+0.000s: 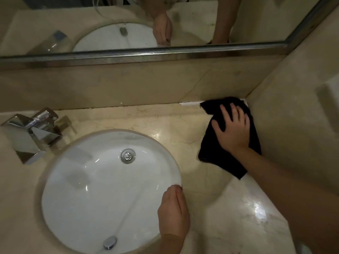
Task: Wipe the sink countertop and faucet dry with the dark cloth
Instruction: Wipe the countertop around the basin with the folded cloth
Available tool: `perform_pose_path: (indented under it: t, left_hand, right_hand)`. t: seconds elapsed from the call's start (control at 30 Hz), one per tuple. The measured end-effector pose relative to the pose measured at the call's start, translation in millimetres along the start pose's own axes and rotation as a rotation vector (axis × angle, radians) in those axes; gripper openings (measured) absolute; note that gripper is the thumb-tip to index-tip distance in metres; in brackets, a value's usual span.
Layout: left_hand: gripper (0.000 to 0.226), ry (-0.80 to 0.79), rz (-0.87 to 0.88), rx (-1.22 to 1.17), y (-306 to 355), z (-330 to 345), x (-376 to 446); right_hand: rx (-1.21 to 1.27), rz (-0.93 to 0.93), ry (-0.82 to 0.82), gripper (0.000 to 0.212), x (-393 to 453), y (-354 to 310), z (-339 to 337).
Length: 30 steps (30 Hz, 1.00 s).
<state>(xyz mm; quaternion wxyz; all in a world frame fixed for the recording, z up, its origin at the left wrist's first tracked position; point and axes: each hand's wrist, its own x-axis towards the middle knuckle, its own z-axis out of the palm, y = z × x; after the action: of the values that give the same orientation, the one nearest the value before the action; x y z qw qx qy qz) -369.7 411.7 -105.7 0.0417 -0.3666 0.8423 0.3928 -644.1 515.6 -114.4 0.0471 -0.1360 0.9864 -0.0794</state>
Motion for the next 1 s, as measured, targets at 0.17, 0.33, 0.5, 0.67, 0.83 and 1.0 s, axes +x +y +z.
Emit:
perform_pose_path:
  t: [0.17,0.33,0.5,0.67,0.83,1.0]
  left_hand:
    - [0.024,-0.006,0.01,-0.014,3,-5,-1]
    - [0.02,0.036,0.03,0.007,5,-3,-3]
    - [0.013,0.134,0.073,-0.024,7,0,0]
    - [0.014,0.057,0.08,-0.09,1,-8,10]
    - [0.012,0.055,0.043,-0.048,-3,-7,19]
    - [0.02,0.047,0.021,0.011,0,-3,6]
  right_hand:
    - [0.009,0.018,0.024,0.066,-19,-5,2]
    - [-0.019,-0.032,-0.023,0.063,-84,-18,12]
    - [-0.021,-0.079,-0.03,0.062,-55,-59,18]
    - [0.041,-0.32,-0.032,0.059,-19,-168,33]
    - [0.088,-0.598,-0.091,0.057,0,-209,42]
    - [0.123,-0.639,-0.099,0.054,0,-153,27]
